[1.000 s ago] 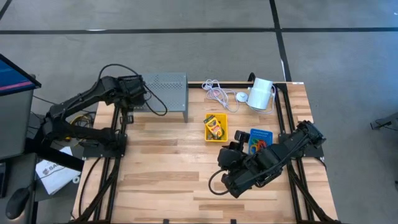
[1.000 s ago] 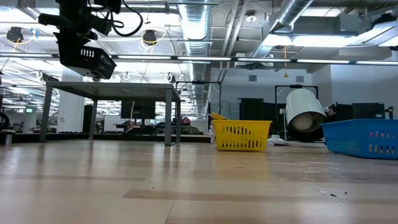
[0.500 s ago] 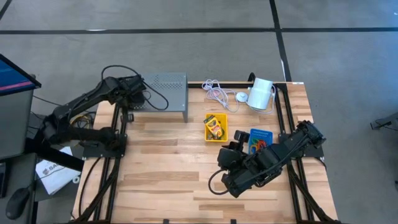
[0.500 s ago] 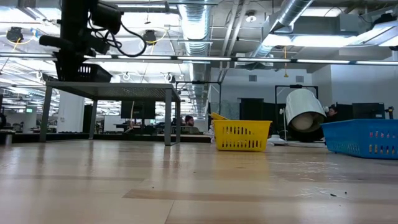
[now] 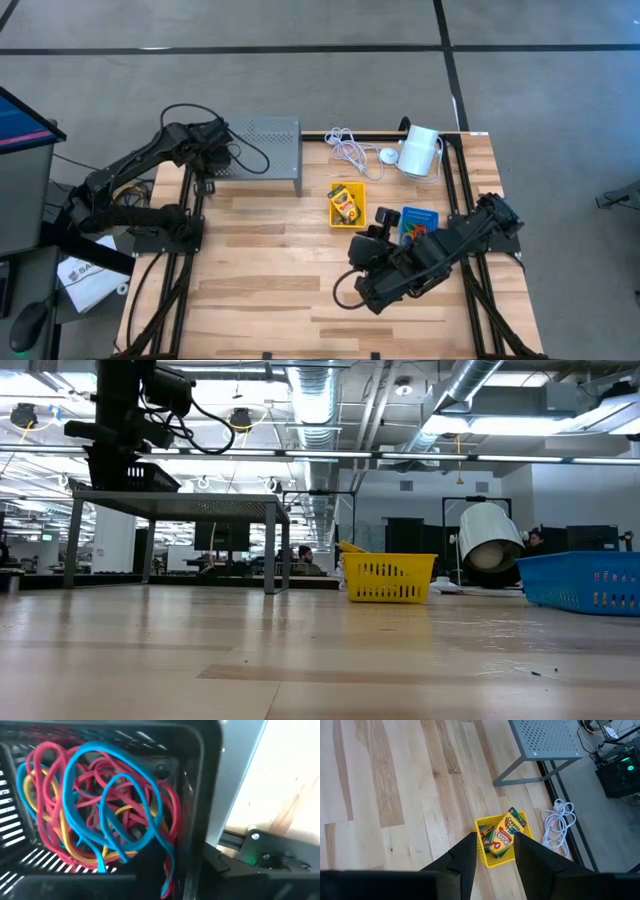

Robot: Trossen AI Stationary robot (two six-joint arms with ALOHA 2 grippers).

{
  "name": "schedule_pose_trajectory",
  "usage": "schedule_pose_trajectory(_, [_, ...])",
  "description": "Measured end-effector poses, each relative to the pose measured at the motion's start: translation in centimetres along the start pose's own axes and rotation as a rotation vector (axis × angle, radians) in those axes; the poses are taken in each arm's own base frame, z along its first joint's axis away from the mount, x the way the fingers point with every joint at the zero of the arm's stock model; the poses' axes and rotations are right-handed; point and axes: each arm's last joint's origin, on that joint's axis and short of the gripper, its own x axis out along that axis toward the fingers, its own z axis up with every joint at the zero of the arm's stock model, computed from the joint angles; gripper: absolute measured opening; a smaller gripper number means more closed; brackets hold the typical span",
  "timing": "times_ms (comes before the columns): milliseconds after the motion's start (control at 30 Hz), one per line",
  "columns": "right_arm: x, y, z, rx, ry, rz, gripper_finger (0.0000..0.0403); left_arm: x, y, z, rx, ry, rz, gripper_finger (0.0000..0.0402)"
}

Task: Pick & Place Office Desk Supplies
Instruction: Put the black bin on the shelf

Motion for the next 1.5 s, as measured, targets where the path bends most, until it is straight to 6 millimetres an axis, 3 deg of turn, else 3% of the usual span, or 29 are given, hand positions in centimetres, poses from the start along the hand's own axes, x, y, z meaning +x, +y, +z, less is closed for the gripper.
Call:
schedule_pose_trajectory(267, [0.0,0.0,0.0,0.0,0.0,0.0,0.0124,-0.7,0.2,0.0,-0.044,-0.015,-0.01,0.0126])
schedule_pose_trajectory(500, [0.0,0.0,0.0,0.0,-0.001,0.0,0.0124,-1.2,0.1,-0.2,-0.064,-0.021,-0.007,0.0153])
schedule_pose_trajectory(1167, [0.0,0.0,0.0,-0.019,-0.002,-0.002,0.0124,-4.5,0.6,-0.7,-0.135,-0.088,-0.072,0.0162])
schedule_pose_trajectory(1500, [0.0,0.0,0.0,-0.017,-0.001,-0.002,0.0124,-5.4,-0.4,-1.1,-0.117,-0.093,-0.078,0.0159])
